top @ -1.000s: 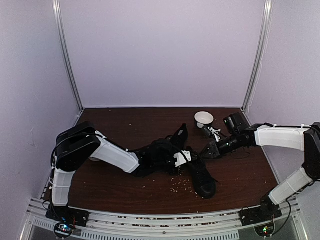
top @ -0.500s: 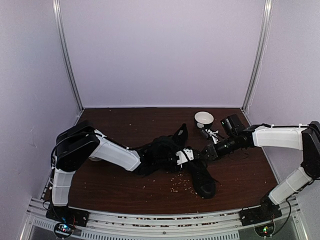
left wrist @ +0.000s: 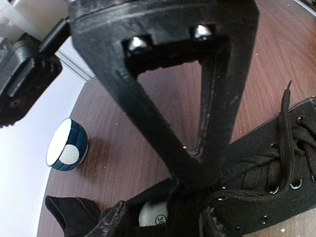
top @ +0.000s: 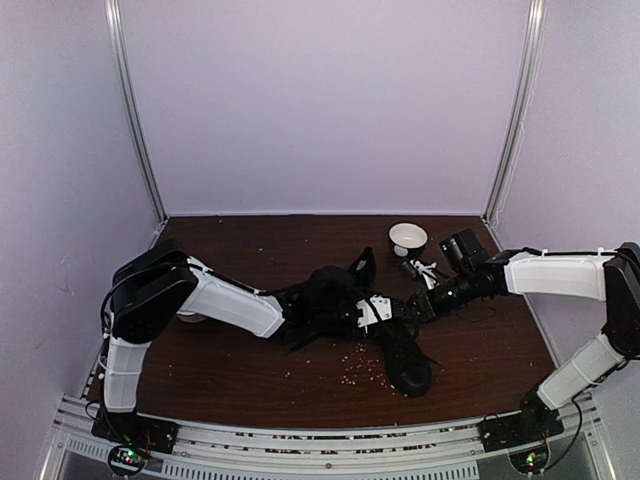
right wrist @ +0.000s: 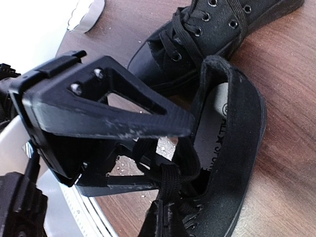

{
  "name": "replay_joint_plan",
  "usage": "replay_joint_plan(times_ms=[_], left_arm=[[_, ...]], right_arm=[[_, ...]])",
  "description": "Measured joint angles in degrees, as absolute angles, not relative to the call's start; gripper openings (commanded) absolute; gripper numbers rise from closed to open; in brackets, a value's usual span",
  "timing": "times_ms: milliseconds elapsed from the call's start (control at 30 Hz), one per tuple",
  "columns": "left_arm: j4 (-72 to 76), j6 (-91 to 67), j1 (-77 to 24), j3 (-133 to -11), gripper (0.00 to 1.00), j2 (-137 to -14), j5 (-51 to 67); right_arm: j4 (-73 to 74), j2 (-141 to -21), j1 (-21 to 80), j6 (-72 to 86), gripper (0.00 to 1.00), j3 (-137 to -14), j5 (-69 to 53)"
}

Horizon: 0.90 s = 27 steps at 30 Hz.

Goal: Tie the shoes
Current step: Adjust the loop with the shoelace on the shoe.

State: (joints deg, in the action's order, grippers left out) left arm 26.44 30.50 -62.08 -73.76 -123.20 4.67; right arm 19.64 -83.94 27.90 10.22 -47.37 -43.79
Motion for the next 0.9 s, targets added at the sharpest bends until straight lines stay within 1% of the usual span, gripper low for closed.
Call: replay_joint_plan(times_ms=[200, 400, 433, 600, 667, 733, 767, 867, 900], left_arm=[[24.64, 30.55, -62.08, -75.20, 0.48, -123.22, 7.03], [23.62, 30.09, -62.08, -77.30, 0.40, -123.61, 8.38], [23.62, 29.95, -62.08, -77.62, 0.39, -123.81, 8.60], [23.18, 29.17, -62.08, -78.32, 0.21, -124.51, 9.69], [22.81, 28.84, -62.08, -78.41, 0.14, -124.62, 9.96], [22.50, 28.67, -62.08, -78.46, 0.03, -124.75, 10.11], [22.33, 28.62, -62.08, -78.52, 0.00, -124.84, 10.15], [21.82, 28.40, -62.08, -79.29, 0.00, -125.40, 10.28], [21.78, 28.34, -62.08, -79.46, 0.00, -125.60, 10.28]], right_arm=[[19.77, -82.48, 27.90, 10.24, 0.00, -47.37, -44.25], [19.88, -82.39, 27.90, 10.22, 0.00, -47.37, -45.39], [19.90, -82.39, 27.90, 10.22, 0.00, -47.37, -45.45], [20.03, -82.39, 27.90, 10.17, 0.00, -47.37, -46.13], [20.10, -82.39, 27.90, 10.15, 0.00, -47.37, -46.41], [20.18, -82.39, 27.90, 10.15, 0.00, -47.37, -46.72], [20.21, -82.39, 27.90, 10.13, 0.00, -47.37, -46.94], [20.43, -82.39, 27.90, 9.78, 0.00, -47.40, -47.55], [20.43, -82.39, 27.90, 9.65, 0.04, -47.40, -47.62]])
